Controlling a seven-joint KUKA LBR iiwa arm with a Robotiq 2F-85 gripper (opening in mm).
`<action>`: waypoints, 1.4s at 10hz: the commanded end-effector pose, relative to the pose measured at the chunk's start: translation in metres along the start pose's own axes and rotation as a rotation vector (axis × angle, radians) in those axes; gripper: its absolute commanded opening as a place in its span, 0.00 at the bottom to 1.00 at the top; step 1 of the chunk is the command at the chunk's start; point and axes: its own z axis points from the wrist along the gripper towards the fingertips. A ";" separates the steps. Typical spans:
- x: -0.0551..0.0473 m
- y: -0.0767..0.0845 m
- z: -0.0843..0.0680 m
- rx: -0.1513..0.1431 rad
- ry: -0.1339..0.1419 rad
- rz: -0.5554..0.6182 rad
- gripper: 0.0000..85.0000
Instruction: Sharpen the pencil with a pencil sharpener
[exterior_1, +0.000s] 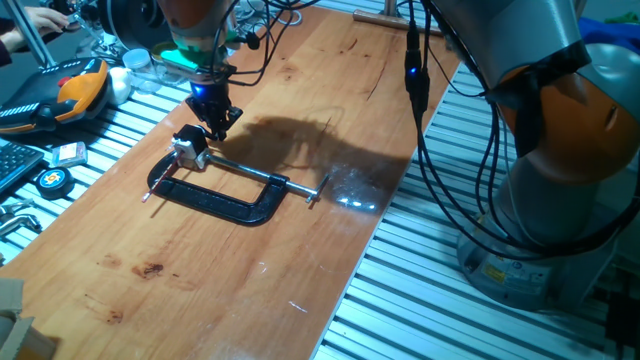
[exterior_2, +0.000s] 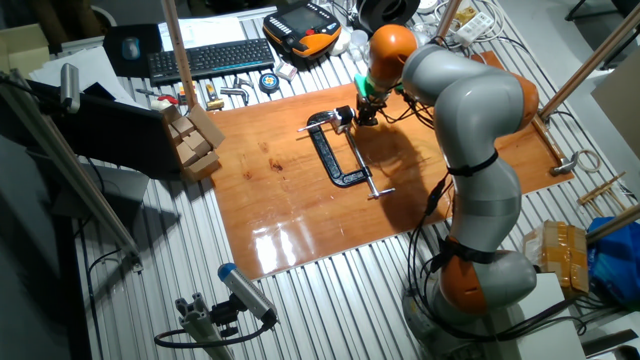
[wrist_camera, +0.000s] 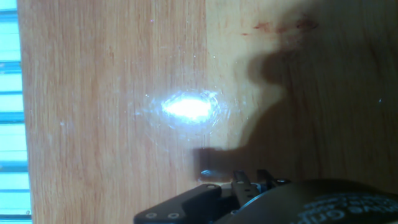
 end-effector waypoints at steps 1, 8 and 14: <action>0.000 0.000 0.000 0.006 0.000 0.002 0.00; 0.003 0.000 -0.011 0.027 0.002 0.011 0.00; 0.006 0.002 -0.022 0.037 -0.002 0.020 0.00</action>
